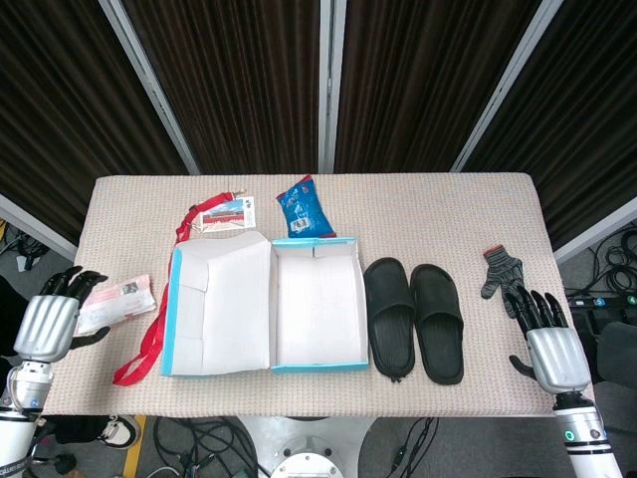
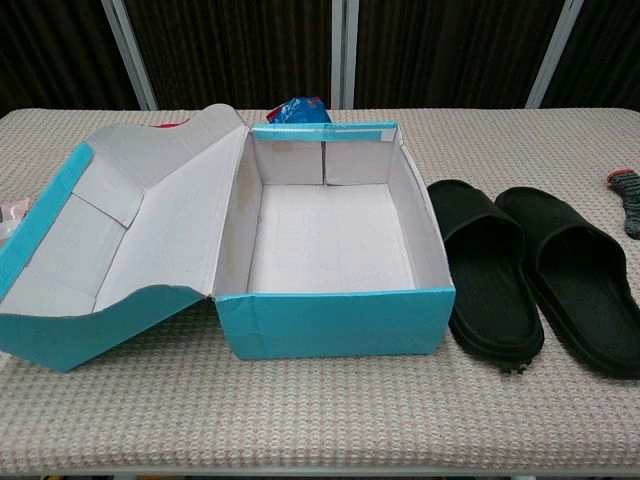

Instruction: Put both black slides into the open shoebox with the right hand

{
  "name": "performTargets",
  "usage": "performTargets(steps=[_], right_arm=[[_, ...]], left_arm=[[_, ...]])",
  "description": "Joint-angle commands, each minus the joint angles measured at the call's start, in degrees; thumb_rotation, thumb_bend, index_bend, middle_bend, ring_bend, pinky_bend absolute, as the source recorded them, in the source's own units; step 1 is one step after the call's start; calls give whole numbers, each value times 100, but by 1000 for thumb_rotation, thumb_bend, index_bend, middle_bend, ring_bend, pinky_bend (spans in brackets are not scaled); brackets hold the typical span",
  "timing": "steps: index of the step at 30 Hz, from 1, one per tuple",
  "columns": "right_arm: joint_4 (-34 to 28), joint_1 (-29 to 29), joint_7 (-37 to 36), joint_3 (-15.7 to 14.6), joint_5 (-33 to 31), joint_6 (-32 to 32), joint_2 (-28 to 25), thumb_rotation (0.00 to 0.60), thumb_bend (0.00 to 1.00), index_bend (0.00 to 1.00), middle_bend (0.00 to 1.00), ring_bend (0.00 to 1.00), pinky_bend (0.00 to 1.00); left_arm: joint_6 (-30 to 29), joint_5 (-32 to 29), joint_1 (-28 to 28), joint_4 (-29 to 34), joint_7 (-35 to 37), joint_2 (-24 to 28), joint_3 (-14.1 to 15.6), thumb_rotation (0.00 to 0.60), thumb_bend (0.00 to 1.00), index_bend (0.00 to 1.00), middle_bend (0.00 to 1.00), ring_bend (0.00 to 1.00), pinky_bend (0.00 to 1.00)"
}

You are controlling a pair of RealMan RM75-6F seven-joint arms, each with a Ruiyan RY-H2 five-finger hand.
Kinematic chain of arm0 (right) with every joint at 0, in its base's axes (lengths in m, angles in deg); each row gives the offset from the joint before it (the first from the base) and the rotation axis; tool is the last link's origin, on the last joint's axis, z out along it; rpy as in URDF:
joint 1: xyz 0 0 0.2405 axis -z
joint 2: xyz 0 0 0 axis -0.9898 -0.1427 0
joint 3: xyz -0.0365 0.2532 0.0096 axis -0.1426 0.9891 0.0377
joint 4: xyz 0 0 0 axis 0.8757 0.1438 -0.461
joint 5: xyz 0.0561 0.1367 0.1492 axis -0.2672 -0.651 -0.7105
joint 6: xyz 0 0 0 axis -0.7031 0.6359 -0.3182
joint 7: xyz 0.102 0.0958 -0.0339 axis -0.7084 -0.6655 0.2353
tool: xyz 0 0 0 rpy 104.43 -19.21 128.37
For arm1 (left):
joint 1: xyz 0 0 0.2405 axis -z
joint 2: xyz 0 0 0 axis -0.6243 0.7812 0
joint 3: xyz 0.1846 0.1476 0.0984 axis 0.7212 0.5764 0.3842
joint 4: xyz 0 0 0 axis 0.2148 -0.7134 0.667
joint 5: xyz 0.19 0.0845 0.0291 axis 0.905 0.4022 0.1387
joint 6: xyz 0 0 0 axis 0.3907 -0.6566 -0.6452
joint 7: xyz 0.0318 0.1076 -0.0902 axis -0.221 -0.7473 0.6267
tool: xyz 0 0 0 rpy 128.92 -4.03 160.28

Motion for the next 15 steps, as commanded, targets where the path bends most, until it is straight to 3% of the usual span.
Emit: performTargets(steps=[1,15], right_arm=[[0,0,-7,-1,-3,3,-1,600,32,0,0,0,0],[-61,-40,-51,34,-25,35,-63,600,33,0,0,0,0]], left_arm=[[-8,15,0,1,31,-2,2,600,115,239,229,124,190],[1,27,15,15,108,-24,-2,600,115,239,229,124,190]])
